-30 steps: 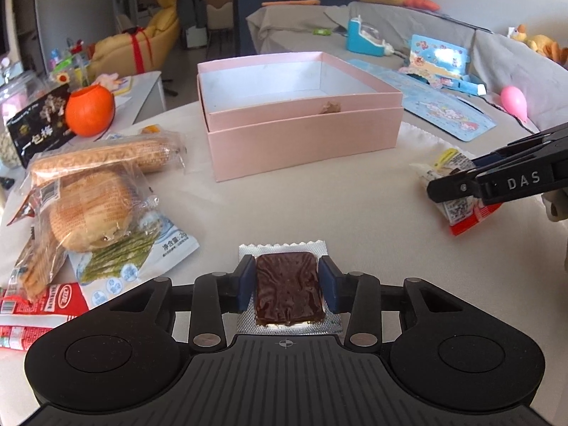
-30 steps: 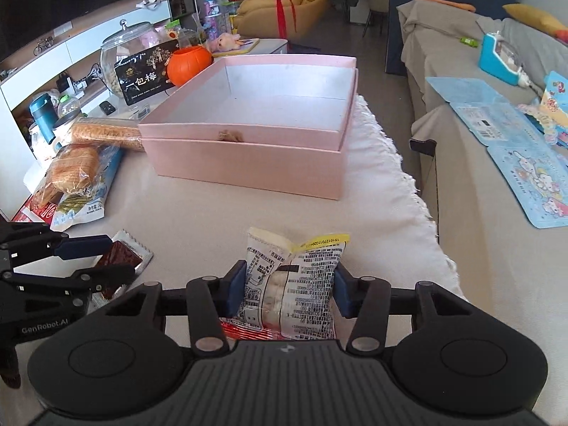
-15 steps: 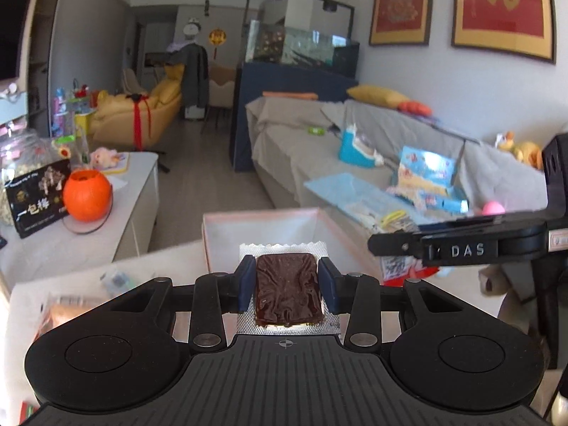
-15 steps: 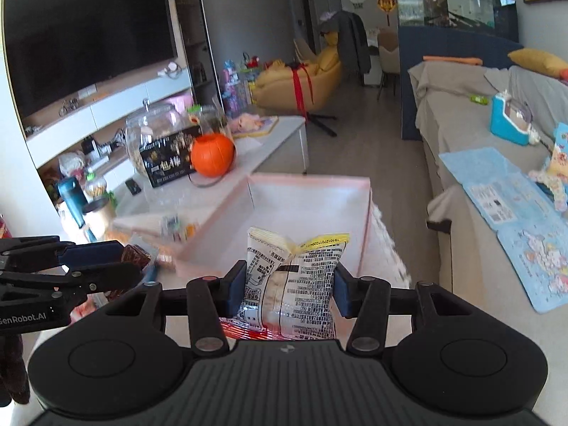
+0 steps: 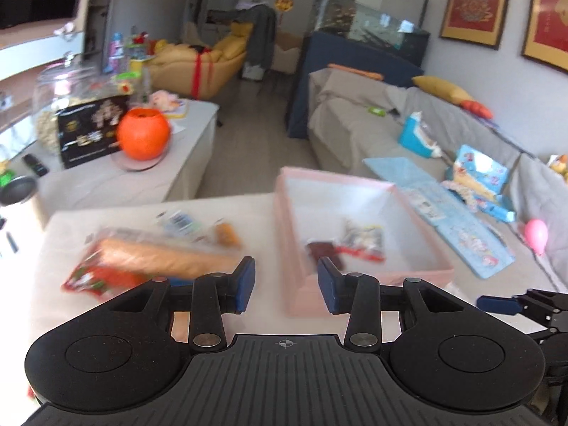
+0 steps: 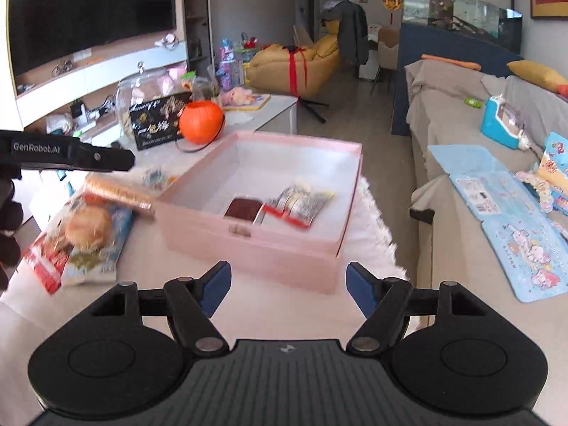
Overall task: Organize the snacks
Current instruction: 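Lower both held snacks into the pink box and open both tools, then grasp the tan wafer bar with left tool while right tool grasps the wrapped bread bun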
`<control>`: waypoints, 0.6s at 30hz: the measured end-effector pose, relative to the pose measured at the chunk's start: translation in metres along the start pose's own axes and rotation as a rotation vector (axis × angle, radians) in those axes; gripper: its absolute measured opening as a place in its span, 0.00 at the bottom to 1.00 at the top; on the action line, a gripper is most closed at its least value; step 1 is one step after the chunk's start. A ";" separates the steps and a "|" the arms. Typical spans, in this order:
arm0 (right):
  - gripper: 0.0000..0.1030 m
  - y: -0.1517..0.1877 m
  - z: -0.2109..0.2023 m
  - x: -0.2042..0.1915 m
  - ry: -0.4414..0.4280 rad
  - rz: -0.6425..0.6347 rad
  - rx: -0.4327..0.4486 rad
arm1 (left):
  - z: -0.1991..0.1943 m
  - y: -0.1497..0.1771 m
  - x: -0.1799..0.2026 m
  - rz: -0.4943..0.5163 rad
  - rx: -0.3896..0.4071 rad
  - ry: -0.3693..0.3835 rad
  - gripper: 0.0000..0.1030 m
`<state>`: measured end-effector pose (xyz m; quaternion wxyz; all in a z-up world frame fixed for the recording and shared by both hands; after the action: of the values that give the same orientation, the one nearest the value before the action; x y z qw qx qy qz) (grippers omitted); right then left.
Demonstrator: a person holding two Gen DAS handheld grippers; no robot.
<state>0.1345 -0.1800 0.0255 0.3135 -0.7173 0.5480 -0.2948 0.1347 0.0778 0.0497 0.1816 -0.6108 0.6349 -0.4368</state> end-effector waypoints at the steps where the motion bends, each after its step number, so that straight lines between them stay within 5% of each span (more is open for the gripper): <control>1: 0.70 0.008 0.002 -0.007 -0.022 -0.011 -0.021 | -0.009 0.009 -0.013 -0.019 -0.021 -0.029 0.42; 6: 0.70 0.019 0.008 -0.056 -0.113 -0.074 -0.056 | -0.078 0.044 -0.098 -0.170 -0.025 -0.247 0.42; 9: 0.70 0.013 0.007 -0.098 -0.207 -0.098 -0.062 | -0.104 0.062 -0.133 -0.280 -0.015 -0.316 0.42; 13: 0.71 0.004 0.005 -0.158 -0.304 -0.139 -0.058 | -0.110 0.080 -0.156 -0.400 -0.015 -0.310 0.42; 18: 0.72 -0.028 0.017 -0.214 -0.356 -0.148 -0.025 | -0.105 0.070 -0.139 -0.359 0.037 -0.245 0.42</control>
<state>0.1165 0.0356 0.0192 0.3740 -0.8001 0.4335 -0.1788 0.0377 0.2338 0.0111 0.1878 -0.7593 0.4810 -0.3960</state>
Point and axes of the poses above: each gripper's, at about its wrist camera, not at the fingertips, and z roughly the way its jaws point, x to its right, y to its underside, the point moved 8 cm from there along z, roughly the way its jaws point, and after that the axes turned 11 degrees about y, right-handed, at the moved point
